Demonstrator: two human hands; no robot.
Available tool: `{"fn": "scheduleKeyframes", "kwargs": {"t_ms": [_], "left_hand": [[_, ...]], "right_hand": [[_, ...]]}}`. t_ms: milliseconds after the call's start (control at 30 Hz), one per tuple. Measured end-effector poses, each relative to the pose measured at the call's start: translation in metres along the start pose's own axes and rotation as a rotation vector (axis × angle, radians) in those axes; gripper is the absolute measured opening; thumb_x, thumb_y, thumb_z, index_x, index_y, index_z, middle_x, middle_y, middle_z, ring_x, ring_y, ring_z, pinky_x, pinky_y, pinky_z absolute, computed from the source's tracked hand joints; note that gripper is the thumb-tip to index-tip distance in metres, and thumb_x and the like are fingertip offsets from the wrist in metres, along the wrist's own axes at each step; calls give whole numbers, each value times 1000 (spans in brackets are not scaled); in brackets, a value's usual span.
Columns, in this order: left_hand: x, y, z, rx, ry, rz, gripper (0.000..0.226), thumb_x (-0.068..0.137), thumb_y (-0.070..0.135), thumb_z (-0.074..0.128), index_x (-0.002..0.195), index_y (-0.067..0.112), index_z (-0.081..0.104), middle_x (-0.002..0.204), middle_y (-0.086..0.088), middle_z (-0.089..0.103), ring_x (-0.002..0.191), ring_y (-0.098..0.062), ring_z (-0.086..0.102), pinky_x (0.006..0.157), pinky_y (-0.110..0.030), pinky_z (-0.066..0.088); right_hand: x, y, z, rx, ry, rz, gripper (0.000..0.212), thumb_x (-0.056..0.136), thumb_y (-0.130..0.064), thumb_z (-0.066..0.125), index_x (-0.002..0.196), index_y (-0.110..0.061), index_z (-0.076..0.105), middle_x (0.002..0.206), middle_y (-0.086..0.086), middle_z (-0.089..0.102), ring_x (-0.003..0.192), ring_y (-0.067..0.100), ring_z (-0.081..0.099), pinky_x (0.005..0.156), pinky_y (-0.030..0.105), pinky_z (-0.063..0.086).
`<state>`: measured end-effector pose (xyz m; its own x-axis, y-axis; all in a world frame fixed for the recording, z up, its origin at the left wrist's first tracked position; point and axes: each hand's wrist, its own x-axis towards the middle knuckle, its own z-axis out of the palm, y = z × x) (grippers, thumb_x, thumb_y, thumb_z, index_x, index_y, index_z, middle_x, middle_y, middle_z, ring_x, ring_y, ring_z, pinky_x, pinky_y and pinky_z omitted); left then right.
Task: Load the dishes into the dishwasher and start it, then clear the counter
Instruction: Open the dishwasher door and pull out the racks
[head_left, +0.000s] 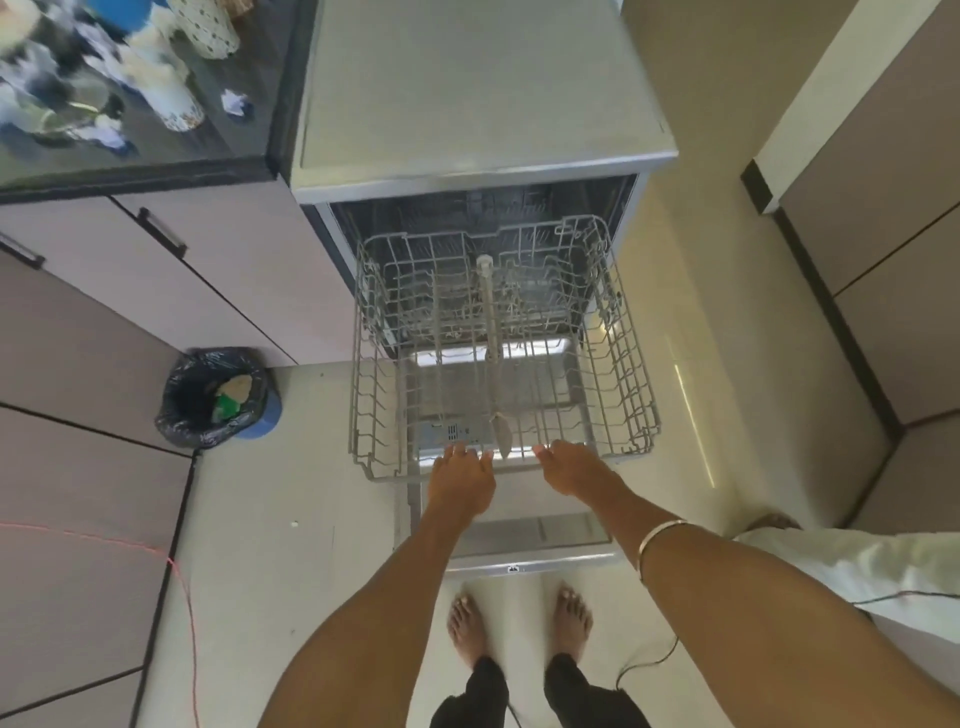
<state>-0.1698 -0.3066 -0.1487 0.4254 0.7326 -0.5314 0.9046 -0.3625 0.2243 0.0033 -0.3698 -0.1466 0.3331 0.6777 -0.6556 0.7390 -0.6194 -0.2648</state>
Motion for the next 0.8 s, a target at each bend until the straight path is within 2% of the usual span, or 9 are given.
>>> {"fn": "scheduleKeyframes", "kwargs": {"t_ms": [100, 200, 333, 433, 467, 600, 733, 800], "left_hand": [[-24, -8, -24, -65, -33, -51, 54, 106, 35, 24, 141, -1, 45, 149, -23, 41, 138, -35, 38, 114, -47, 33], [-45, -11, -48, -87, -74, -56, 54, 106, 35, 24, 142, -1, 44, 148, -24, 41, 138, -36, 38, 115, -47, 32], [-62, -11, -69, -132, -92, -109, 59, 104, 39, 26, 138, -5, 46, 142, -26, 47, 130, -39, 46, 110, -47, 38], [-71, -16, -79, -151, -76, -77, 68, 98, 44, 21, 123, -7, 59, 130, -29, 56, 120, -41, 54, 105, -50, 43], [-72, -17, -80, -152, -82, -55, 66, 99, 41, 20, 119, -7, 60, 128, -30, 58, 119, -42, 55, 104, -52, 44], [-79, -17, -88, -194, -77, -82, 53, 102, 27, 24, 125, -7, 57, 132, -30, 54, 120, -43, 54, 102, -55, 45], [-87, -8, -99, -188, -24, -83, 44, 104, 14, 27, 134, -9, 50, 141, -29, 47, 133, -42, 42, 112, -52, 35], [-89, -7, -99, -197, 3, -100, 44, 105, 14, 26, 134, -11, 48, 139, -31, 47, 132, -42, 42, 112, -52, 34]], "right_hand": [[-24, -6, -16, -4, -28, 38, 55, 105, -37, 17, 139, -7, 48, 135, 21, 56, 123, 37, 53, 103, 45, 42], [-55, -16, -41, -28, -14, 20, 62, 106, -43, 19, 133, 1, 53, 134, 23, 56, 126, 37, 52, 105, 44, 41], [-86, -19, -55, -81, -10, -22, 67, 105, -47, 16, 140, 1, 48, 145, 23, 47, 136, 37, 43, 113, 46, 35], [-104, -29, -58, -90, 5, -42, 65, 106, -45, 15, 143, 0, 45, 148, 23, 44, 137, 37, 41, 114, 46, 34], [-110, -32, -60, -112, 6, -53, 62, 106, -42, 16, 144, -2, 44, 148, 23, 44, 137, 38, 42, 114, 47, 34], [-113, -37, -60, -77, 20, -43, 45, 103, -18, 26, 145, -10, 38, 136, 25, 53, 123, 42, 53, 104, 51, 44], [-107, -45, -62, -31, 30, -56, 39, 101, -16, 29, 136, -10, 46, 124, 23, 60, 114, 41, 59, 95, 51, 49], [-103, -49, -62, -79, 38, -92, 42, 102, -18, 27, 140, -14, 44, 126, 22, 60, 114, 40, 58, 95, 51, 50]]}}
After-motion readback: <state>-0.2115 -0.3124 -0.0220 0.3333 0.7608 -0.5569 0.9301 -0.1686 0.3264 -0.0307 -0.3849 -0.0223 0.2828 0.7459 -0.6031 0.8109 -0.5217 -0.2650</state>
